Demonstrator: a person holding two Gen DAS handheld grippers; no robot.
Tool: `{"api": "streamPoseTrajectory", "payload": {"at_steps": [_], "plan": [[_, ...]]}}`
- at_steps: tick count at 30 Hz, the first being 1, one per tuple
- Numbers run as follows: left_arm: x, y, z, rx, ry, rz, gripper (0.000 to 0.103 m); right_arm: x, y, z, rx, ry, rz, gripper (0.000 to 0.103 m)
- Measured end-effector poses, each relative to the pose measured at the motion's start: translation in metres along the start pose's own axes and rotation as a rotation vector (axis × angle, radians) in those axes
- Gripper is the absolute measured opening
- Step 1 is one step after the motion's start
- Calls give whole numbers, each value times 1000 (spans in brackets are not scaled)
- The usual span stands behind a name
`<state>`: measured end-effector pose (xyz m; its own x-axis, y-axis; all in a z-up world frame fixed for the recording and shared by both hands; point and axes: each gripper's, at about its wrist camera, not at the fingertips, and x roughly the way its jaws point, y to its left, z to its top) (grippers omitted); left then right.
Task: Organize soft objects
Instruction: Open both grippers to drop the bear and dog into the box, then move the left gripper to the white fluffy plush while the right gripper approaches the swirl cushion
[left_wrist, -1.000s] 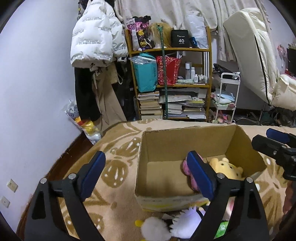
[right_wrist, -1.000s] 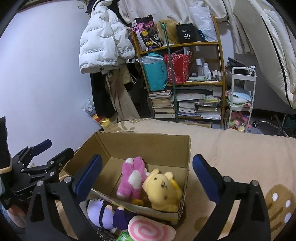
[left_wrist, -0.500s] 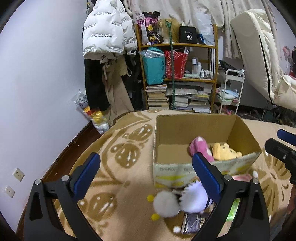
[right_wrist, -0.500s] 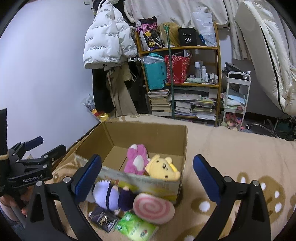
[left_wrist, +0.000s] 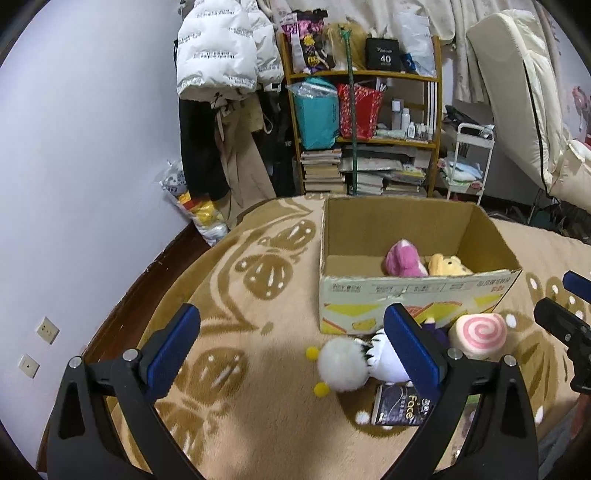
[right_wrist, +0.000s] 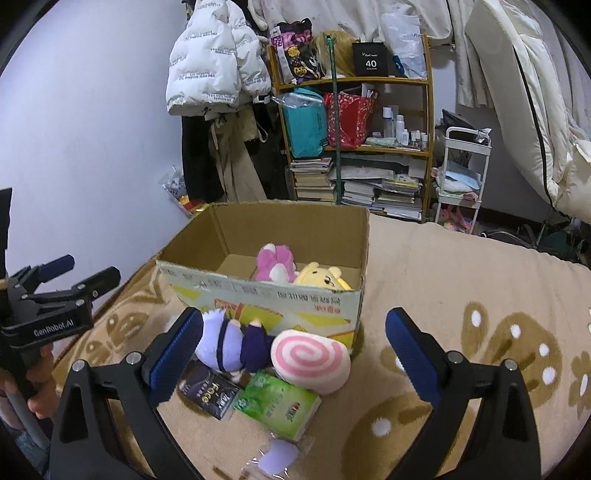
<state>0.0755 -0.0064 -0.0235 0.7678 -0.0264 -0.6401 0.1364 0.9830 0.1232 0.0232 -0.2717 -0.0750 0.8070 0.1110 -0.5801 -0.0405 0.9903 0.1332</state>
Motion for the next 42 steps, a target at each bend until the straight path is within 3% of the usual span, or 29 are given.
{"api": "streamPoseTrajectory", "payload": {"at_steps": [19, 32, 42], "plan": [[95, 8, -10, -90, 310, -79, 99, 63, -13, -11, -6, 114, -64, 103], [132, -7, -23, -22, 406, -46, 99, 102, -28, -21, 55, 227, -83, 103], [142, -12, -28, -3, 423, -45, 99, 117, -39, -29, 109, 284, -64, 103]]}}
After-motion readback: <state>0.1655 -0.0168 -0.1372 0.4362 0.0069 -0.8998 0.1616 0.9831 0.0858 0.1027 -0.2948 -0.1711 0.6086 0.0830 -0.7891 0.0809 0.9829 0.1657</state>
